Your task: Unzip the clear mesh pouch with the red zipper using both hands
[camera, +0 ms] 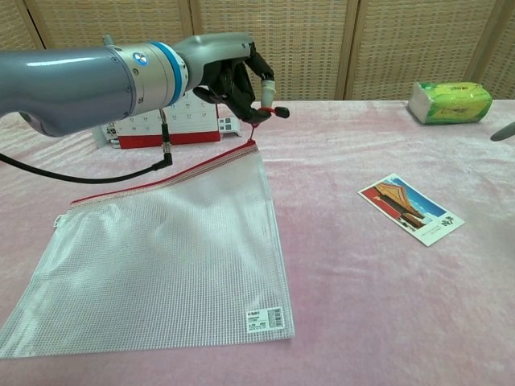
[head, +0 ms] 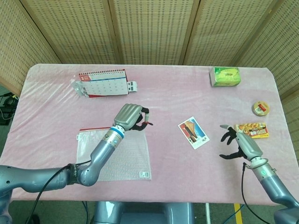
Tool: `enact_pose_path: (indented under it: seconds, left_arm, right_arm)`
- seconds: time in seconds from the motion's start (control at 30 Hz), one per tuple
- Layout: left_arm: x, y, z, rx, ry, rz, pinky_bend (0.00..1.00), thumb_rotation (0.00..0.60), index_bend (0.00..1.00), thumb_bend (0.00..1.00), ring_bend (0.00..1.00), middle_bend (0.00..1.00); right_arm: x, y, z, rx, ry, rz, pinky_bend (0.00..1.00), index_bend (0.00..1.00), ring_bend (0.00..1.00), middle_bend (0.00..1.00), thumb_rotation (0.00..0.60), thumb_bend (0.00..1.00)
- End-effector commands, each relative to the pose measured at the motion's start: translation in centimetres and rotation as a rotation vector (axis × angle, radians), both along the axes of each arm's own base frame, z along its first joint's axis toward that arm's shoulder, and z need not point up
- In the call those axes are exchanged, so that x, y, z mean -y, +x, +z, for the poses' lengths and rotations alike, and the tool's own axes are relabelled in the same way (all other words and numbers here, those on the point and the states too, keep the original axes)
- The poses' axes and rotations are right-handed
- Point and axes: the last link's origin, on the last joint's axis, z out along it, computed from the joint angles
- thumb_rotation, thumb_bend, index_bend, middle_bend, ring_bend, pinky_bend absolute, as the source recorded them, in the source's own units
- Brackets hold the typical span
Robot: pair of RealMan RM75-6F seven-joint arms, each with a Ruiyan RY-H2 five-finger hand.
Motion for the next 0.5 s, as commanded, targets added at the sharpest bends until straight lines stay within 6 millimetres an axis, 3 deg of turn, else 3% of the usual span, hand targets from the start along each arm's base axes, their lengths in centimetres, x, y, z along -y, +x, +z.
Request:
enact_pose_path:
  seconds: [0.03,0.23,0.5]
  left_arm:
    - [0.2,0.4,0.5,0.017,0.012,-0.014,1.0,0.6,0.88,0.78,0.93,0.99]
    - [0.9,1.3,1.3,0.057,0.0,-0.029,1.0,0.6,0.88,0.78,0.93,0.99]
    - [1.4,2.6,1.5,0.1,-0.008,-0.038,1.0,0.6,0.88,0.78,0.93,0.99]
  right_arm:
    - [2.4,2.3,-1.3,0.14,0.062,-0.059,1.0,0.23,0.91,0.89,0.6,0.0]
    - [3.4,5.8,-3.8,0.232,0.208,-0.081,1.0,0.23,0.93,0.91,0.6,0.0]
    - [4.5,10.8,-7.2,0.347,0.312,-0.086,1.0,0.31,0.94,0.92,0.6,0.0]
